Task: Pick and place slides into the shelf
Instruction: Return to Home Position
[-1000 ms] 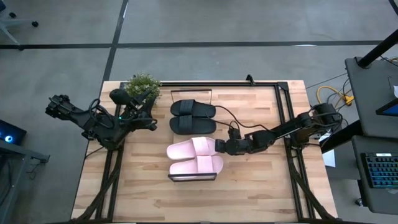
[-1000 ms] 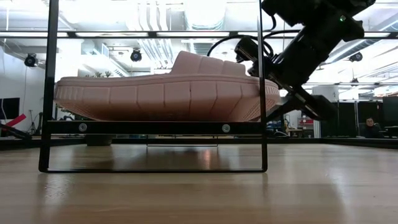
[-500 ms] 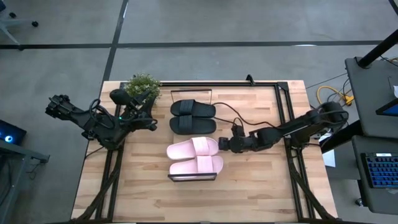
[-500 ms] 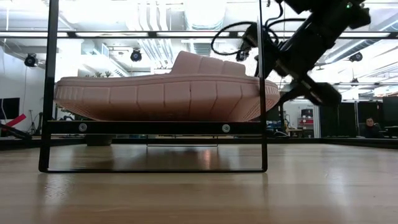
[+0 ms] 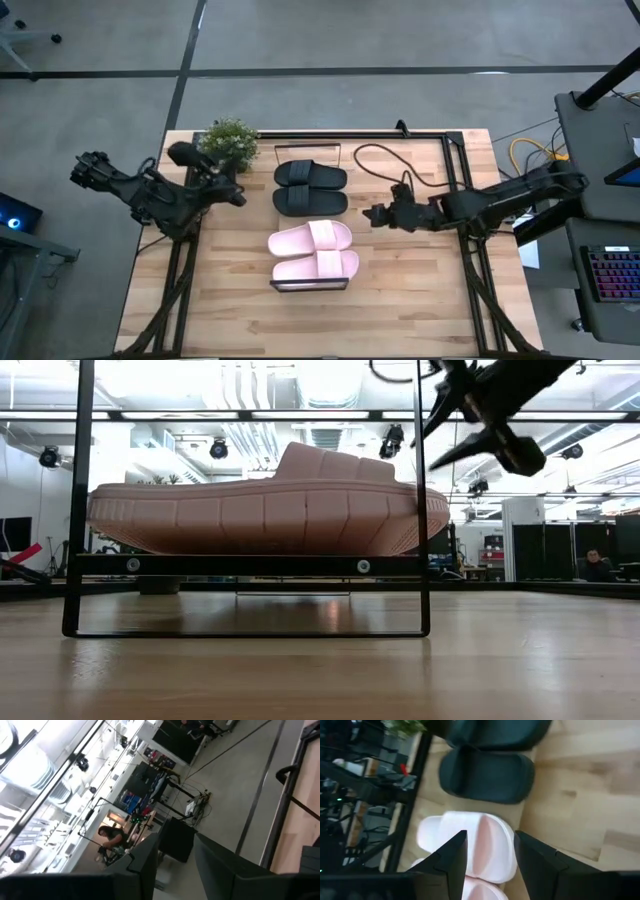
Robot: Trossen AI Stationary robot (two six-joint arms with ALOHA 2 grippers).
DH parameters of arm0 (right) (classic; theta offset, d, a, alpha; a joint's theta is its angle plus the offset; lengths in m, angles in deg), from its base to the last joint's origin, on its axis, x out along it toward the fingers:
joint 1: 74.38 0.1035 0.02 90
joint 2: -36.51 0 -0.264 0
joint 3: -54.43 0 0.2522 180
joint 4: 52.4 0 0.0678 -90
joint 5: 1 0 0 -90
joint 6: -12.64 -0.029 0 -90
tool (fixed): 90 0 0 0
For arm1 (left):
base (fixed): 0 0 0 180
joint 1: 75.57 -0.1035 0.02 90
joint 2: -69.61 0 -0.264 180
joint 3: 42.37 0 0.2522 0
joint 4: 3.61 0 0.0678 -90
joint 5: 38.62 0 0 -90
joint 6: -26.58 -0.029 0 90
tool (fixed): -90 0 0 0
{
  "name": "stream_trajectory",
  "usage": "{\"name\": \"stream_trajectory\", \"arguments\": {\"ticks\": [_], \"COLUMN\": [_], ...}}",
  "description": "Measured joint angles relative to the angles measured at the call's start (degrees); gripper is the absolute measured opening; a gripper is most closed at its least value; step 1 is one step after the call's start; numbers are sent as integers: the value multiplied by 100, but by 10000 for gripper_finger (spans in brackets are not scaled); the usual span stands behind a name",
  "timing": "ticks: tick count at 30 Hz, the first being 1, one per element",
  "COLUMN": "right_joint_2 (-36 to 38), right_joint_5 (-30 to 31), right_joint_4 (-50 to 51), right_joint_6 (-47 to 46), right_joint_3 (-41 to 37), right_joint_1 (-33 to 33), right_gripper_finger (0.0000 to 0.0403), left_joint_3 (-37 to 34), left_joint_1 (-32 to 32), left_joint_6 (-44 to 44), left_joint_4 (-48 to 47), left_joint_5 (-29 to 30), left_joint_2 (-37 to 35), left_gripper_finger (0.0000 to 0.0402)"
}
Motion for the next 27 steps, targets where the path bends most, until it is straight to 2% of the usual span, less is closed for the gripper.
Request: {"name": "stream_trajectory", "arguments": {"ticks": [7, 16, 20, 23, 27], "right_joint_2": [632, 1448, 1749, 1947, 2170], "right_joint_5": [304, 773, 908, 917, 872], "right_joint_4": [-2, -116, -398, -700, -951], "right_joint_6": [766, 1970, 2712, 3239, 3782], "right_joint_3": [-2, 156, 272, 331, 408], "right_joint_1": [0, -1, -2, -4, -4], "right_gripper_finger": [148, 148, 143, 140, 139], "left_joint_3": [0, 0, 0, 0, 0], "left_joint_1": [1, 1, 2, 2, 8], "left_joint_6": [66, 1239, 1436, 1752, 2441], "left_joint_4": [2, 4, 4, -4, -26], "left_joint_5": [4, 33, -47, -610, -2014], "left_joint_2": [-406, -861, -940, -965, -1059], "left_gripper_finger": [112, 112, 112, 112, 104]}}
